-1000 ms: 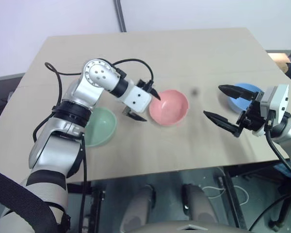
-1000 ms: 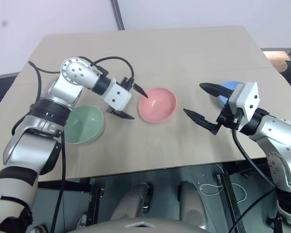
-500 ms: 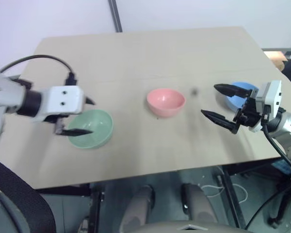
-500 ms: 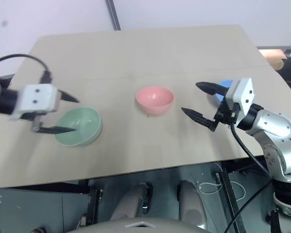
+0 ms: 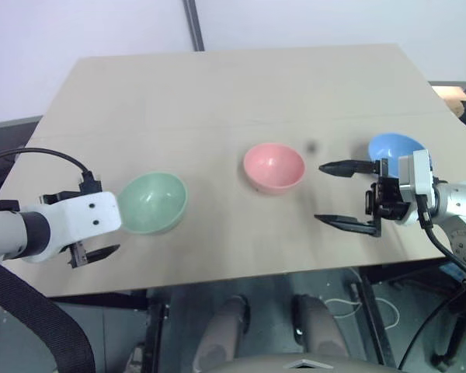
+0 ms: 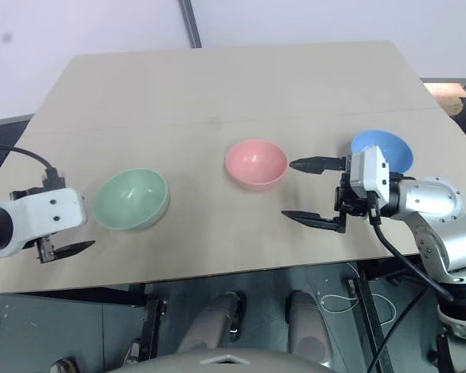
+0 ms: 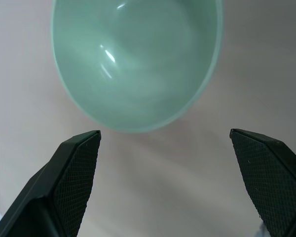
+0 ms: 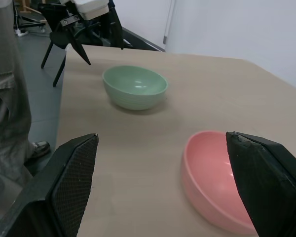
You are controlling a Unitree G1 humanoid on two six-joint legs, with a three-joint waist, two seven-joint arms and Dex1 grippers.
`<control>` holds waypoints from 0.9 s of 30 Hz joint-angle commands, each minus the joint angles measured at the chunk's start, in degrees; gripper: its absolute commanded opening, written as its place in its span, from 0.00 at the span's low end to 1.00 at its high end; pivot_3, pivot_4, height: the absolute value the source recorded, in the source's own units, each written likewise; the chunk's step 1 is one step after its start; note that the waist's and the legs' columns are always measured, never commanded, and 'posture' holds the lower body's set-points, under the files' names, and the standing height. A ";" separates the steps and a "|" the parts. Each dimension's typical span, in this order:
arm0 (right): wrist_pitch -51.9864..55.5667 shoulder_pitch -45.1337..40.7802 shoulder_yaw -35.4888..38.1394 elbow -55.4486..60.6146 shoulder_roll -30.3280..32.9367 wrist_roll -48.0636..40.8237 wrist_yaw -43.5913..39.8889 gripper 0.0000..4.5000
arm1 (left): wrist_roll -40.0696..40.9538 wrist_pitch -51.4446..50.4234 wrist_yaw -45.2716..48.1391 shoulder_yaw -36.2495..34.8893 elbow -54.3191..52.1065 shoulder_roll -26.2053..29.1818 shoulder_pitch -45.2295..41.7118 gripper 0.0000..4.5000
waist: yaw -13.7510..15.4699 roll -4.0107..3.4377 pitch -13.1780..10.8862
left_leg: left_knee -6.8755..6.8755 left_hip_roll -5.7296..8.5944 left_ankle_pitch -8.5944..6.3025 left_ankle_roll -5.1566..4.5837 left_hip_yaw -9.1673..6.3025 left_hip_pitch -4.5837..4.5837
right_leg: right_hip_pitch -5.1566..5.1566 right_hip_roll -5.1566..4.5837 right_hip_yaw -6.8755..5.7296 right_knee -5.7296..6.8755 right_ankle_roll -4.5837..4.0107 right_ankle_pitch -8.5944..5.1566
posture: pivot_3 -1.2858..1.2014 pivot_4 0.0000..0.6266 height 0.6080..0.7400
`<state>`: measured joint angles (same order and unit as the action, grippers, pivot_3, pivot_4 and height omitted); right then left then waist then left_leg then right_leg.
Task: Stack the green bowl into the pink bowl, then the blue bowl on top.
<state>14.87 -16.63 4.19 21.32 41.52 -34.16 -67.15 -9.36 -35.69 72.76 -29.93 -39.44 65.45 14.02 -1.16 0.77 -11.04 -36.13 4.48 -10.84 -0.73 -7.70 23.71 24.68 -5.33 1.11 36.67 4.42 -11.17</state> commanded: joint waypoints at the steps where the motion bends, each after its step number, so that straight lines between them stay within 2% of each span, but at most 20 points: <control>1: -1.77 -1.27 0.77 0.44 -0.39 -0.79 -0.57 1.00 | -1.21 1.45 -3.98 2.61 -0.44 -0.18 -0.45 0.99 | 0.20 0.00 0.00 | 0.01 0.00 -0.01 0.02 0.00 0.00 | 0.01 0.01 0.00 -0.01 0.00 0.00 | 0.52 0.24 1.00; 5: -1.90 -1.42 1.19 0.56 -0.75 -1.25 -0.42 1.00 | -2.07 3.34 -6.66 5.65 1.15 -0.07 0.15 0.99 | 0.35 0.00 0.00 | 0.04 0.00 -0.01 0.02 0.01 0.02 | 0.04 0.02 0.01 -0.01 0.00 0.00 | 0.52 0.24 1.00; 6: -1.90 -1.35 1.24 0.66 -0.77 -1.28 -0.38 1.00 | -2.83 4.19 -7.74 6.65 1.90 0.15 -0.01 0.94 | 0.36 -0.01 0.00 | 0.04 0.00 -0.01 0.02 0.02 0.01 | 0.04 0.01 0.02 -0.01 -0.01 0.00 | 0.52 0.24 1.00; 8: -1.88 -0.99 1.38 1.06 -0.83 -1.36 -0.17 1.00 | -3.24 4.95 -8.47 8.31 2.75 0.58 -0.20 0.80 | 0.36 -0.01 0.00 | 0.05 0.00 -0.01 0.02 0.03 0.01 | 0.04 0.02 0.02 -0.01 0.00 0.00 | 0.52 0.24 1.00; 16: -2.21 -0.44 2.06 1.05 -0.70 -0.96 0.52 1.00 | -2.22 9.82 -11.76 14.29 6.85 0.89 -7.21 0.00 | 0.46 0.00 -0.01 | 0.06 0.00 -0.01 0.02 0.03 0.01 | 0.05 0.02 0.01 -0.02 0.00 0.00 | 0.52 0.24 1.00; 20: -2.50 0.19 2.75 1.19 -0.47 -0.65 1.17 1.00 | 3.09 11.20 -10.77 15.96 6.41 0.01 -14.67 0.00 | 0.59 0.00 -0.01 | 0.06 0.00 -0.01 0.01 0.00 0.03 | 0.05 0.02 -0.03 -0.04 0.00 0.00 | 0.52 0.24 1.00; 22: -2.19 1.00 3.45 1.93 -0.26 -0.80 1.98 1.00 | 6.18 11.37 -9.99 18.25 7.28 -0.18 -21.47 0.00 | 0.71 0.00 -0.01 | 0.06 0.03 0.01 -0.01 0.04 0.03 | 0.04 0.02 -0.04 -0.05 0.00 0.01 | 0.52 0.24 1.00; 27: -1.51 3.92 6.05 4.56 0.43 -1.36 4.72 1.00 | 7.53 17.02 -6.75 30.46 15.35 -2.82 -41.32 0.00 | 0.97 -0.01 0.00 | 0.04 0.14 0.11 -0.17 0.16 0.04 | 0.01 0.01 -0.10 -0.02 0.21 0.13 | 0.52 0.24 1.00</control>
<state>13.59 -12.63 7.89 22.85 41.43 -34.37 -63.32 -2.00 -21.10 65.20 -1.68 -25.67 63.00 -25.12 -0.18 0.76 -11.04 -36.10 4.63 -10.73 -0.91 -7.53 23.75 24.68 -5.32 1.00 36.64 4.64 -11.04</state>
